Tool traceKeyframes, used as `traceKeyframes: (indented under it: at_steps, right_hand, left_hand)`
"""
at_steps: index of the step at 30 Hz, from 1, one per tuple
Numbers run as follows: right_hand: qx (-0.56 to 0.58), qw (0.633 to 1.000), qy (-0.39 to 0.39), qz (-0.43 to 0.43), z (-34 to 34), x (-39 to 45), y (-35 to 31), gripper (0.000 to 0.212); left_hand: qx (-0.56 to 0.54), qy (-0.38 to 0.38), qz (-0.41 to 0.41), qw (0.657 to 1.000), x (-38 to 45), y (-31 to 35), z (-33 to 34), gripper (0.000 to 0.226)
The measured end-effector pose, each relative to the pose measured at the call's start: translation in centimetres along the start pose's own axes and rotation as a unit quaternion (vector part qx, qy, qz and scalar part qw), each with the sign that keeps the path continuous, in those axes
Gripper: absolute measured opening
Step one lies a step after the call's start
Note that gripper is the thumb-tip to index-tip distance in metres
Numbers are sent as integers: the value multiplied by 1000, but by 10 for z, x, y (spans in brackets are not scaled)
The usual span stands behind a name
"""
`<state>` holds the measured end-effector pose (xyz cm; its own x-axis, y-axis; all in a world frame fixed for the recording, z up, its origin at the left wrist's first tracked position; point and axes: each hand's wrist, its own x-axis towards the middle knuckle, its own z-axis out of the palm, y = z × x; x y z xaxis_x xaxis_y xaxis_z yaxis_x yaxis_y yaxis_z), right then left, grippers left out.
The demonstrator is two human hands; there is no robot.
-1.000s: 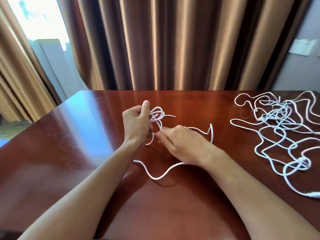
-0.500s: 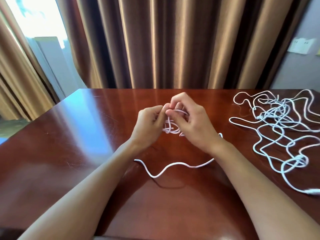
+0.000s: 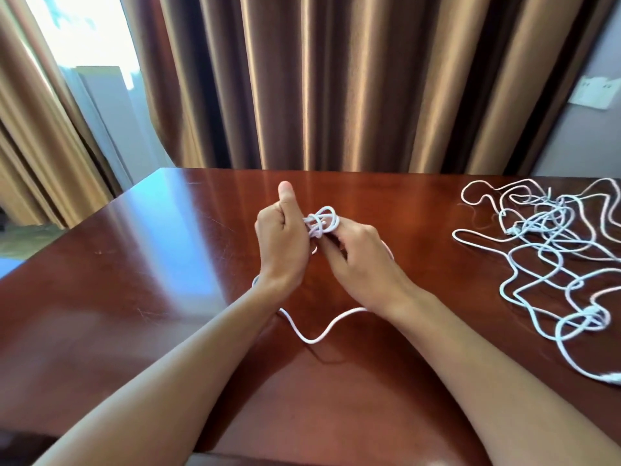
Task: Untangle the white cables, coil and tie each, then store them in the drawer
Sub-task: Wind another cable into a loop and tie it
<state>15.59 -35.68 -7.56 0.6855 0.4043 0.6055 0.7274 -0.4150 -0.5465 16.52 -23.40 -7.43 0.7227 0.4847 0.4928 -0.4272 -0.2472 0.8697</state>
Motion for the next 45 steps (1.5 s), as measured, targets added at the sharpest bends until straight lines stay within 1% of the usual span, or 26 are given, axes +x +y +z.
traceKeyframes:
  at_steps: [2,4,6,7,9,11,12,14,16,20,22,24,25,29,31,33,35,36,37,38,39,40,41,42,43,45]
  right_hand:
    - [-7,999,-43,-18,0,-1,-3,17]
    - [-43,996,-81,-19,0,-4,-1,12]
    - [-64,991,-114,-9,1,-8,-1,18]
    - [-48,991,-123,-12,2,-10,-4,20]
    - [-48,992,-109,-41,3,-11,-9,19]
    - [-135,984,-58,-100,0,-7,-10,19]
    - [-187,974,-26,-128,-4,-3,-10,21]
    - [-235,959,18,-157,-11,4,-6,23]
    - [-203,968,32,-144,-18,6,0,21]
    - [-59,993,35,-94,-25,6,13,17]
    - [2,996,49,-81,-27,8,17,12]
    - [27,996,56,-67,-26,8,22,14]
    - [28,997,47,-58,-24,7,23,16]
    - [-20,999,-29,-21,-14,1,21,25]
    - [-32,997,-62,-17,-13,-1,14,24]
    - [-84,990,-109,-5,-12,-2,8,27]
    - [-193,972,-134,4,-16,-1,6,42]
    - [-242,962,-127,-2,-19,0,7,47]
    - [-267,958,-108,-6,-23,1,7,46]
    - [-268,959,-88,-5,-27,1,7,42]
    - [-243,967,-75,9,-30,2,7,35]
    - [-185,979,-72,35,-32,2,7,29]
    - [-100,989,-79,69,-32,3,6,27]
    - [-7,991,-90,101,-32,3,5,24]
    - [78,984,-97,128,-33,4,3,20]
    - [191,961,-98,172,-37,6,0,18]
  left_hand:
    - [36,30,41,998,4,-1,-4,64]
    - [64,40,77,994,7,-1,-7,63]
    - [83,62,80,991,11,-4,-10,64]
    - [90,68,80,990,13,-7,-11,64]
    - [104,63,87,989,16,-12,-12,64]
    - [113,42,100,988,18,-14,-13,63]
    - [111,22,108,988,20,-14,-13,63]
    - [99,-27,127,987,22,-14,-13,61]
    - [85,-80,139,983,21,-15,-10,60]
    - [61,-192,134,970,16,-10,-11,56]
    - [30,-215,117,969,13,-3,-11,56]
    - [-15,-190,89,978,10,2,-9,59]
    - [-34,-173,76,981,9,4,-8,60]
    - [-64,-110,26,992,6,4,-4,59]
    - [-67,-67,7,995,7,2,-2,59]
    - [-65,-33,4,997,9,0,-3,60]
    - [-64,-25,5,998,12,-1,-5,60]
    - [-66,-28,3,997,13,-2,-7,59]
    - [-67,-34,0,997,15,-3,-8,60]
    - [-68,-40,-5,997,15,-3,-8,60]
    - [-68,-45,-8,997,15,-3,-8,61]
    - [-61,-46,-4,997,14,-3,-7,62]
    - [-46,-44,7,998,13,-2,-7,62]
    - [-27,-39,21,999,13,-2,-7,61]
    - [-8,-35,32,999,14,-3,-8,60]
    - [12,-21,35,999,18,-7,-10,58]
